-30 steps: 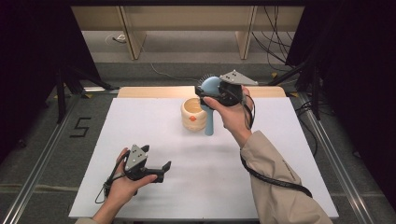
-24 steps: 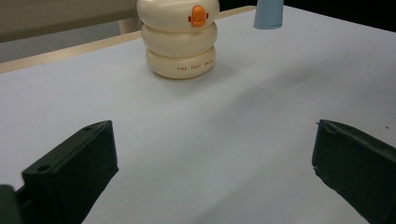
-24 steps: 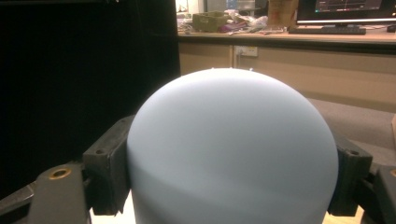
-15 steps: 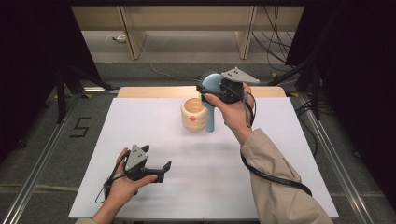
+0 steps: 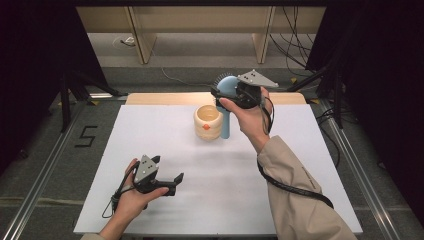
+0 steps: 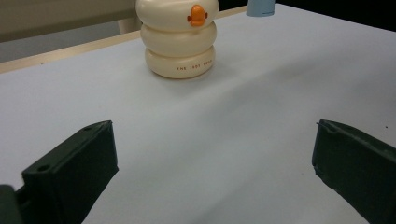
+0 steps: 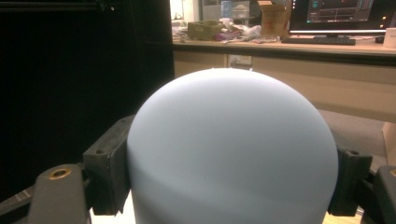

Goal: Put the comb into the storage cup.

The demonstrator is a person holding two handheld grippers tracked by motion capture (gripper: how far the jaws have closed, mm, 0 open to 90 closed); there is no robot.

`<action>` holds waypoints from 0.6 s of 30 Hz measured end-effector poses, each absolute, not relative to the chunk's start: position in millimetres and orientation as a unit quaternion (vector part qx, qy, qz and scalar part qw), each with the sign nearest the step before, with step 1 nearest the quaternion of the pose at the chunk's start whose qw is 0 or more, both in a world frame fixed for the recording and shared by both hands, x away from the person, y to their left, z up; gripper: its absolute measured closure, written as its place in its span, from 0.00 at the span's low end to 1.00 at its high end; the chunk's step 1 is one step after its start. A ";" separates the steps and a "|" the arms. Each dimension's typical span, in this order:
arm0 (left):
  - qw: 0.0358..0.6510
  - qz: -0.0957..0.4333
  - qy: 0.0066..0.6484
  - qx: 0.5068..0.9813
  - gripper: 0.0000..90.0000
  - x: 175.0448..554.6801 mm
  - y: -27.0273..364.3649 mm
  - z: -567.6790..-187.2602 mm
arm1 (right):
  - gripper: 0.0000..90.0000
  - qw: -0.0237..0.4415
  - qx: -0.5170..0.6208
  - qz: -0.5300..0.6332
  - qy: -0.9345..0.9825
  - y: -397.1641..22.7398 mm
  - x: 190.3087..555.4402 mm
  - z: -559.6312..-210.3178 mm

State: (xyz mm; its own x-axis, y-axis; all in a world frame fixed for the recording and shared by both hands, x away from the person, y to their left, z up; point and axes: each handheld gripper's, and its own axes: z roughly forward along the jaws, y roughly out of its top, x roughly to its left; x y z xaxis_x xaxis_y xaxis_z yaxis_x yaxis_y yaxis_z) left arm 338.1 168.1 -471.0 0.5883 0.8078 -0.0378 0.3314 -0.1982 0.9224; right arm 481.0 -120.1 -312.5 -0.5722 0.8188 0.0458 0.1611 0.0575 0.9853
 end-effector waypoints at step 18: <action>0.501 0.237 0.386 0.737 0.00 338.0 167.7 -471.0 | 0.24 0.291 0.363 0.585 0.664 -117.2 484.5 -305.5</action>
